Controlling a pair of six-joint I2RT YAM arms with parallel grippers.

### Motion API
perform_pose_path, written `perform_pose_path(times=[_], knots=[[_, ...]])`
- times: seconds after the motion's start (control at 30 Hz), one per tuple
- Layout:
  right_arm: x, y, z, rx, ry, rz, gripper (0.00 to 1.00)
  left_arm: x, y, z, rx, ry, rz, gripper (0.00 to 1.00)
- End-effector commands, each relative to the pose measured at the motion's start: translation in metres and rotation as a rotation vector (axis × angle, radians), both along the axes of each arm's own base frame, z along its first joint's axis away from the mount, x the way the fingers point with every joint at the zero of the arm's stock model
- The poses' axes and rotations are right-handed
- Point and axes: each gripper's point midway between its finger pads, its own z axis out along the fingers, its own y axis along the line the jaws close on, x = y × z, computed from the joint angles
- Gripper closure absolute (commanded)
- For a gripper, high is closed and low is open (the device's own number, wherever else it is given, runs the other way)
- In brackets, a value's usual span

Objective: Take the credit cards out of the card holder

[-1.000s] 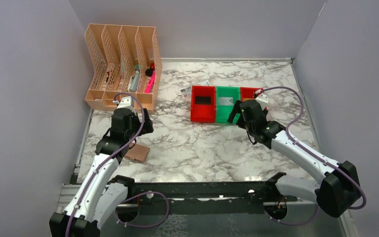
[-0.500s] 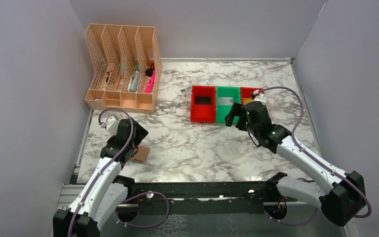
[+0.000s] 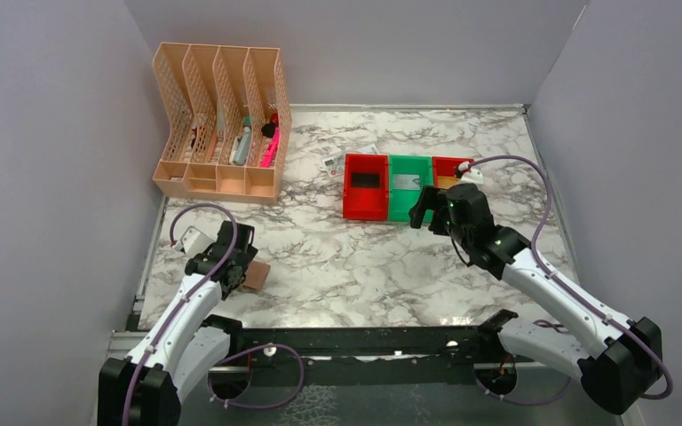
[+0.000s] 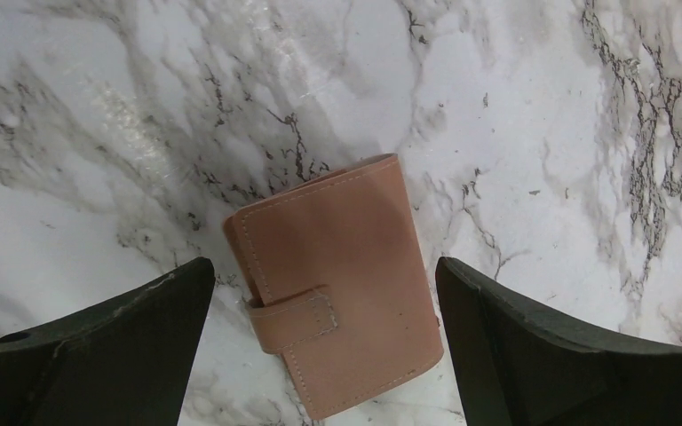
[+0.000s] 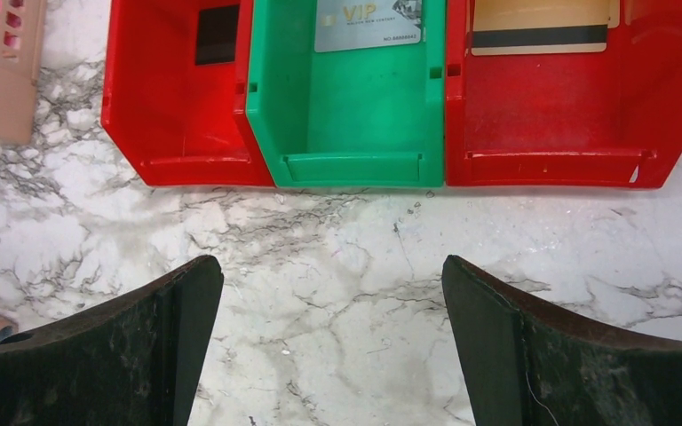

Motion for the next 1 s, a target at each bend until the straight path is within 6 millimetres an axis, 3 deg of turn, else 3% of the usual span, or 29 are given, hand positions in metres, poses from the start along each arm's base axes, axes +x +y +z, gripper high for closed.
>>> perform_pose_path(times=[0.0,0.2,0.33,0.43,0.5,0.67,0.83,0.97], knots=[[0.003,-0.004,-0.01,-0.047,0.018,-0.009,0.01,-0.014,0.012,0.015,0.035,0.039,0.072,0.01],[0.005,-0.003,-0.017,-0.065,0.039,-0.008,0.01,-0.023,0.01,0.003,-0.007,0.025,0.092,0.02],[0.005,-0.001,-0.019,-0.063,0.046,-0.001,0.01,-0.006,-0.011,-0.008,-0.063,-0.007,-0.044,0.08],[0.004,-0.002,-0.02,-0.061,0.046,-0.002,0.01,0.002,-0.026,-0.014,-0.108,-0.003,-0.127,0.19],[0.005,-0.003,-0.02,-0.064,0.045,-0.009,0.01,0.006,-0.03,-0.015,-0.109,-0.005,-0.164,0.21],[0.006,-0.007,-0.022,-0.072,0.056,-0.039,0.01,0.022,-0.048,-0.009,-0.14,-0.083,-0.303,0.43],[0.013,0.029,-0.014,-0.006,0.045,0.126,0.01,0.032,-0.083,-0.005,-0.226,-0.196,-0.52,0.47],[0.03,0.055,-0.013,0.024,0.076,0.182,0.01,0.032,-0.097,-0.011,-0.243,-0.207,-0.643,0.47]])
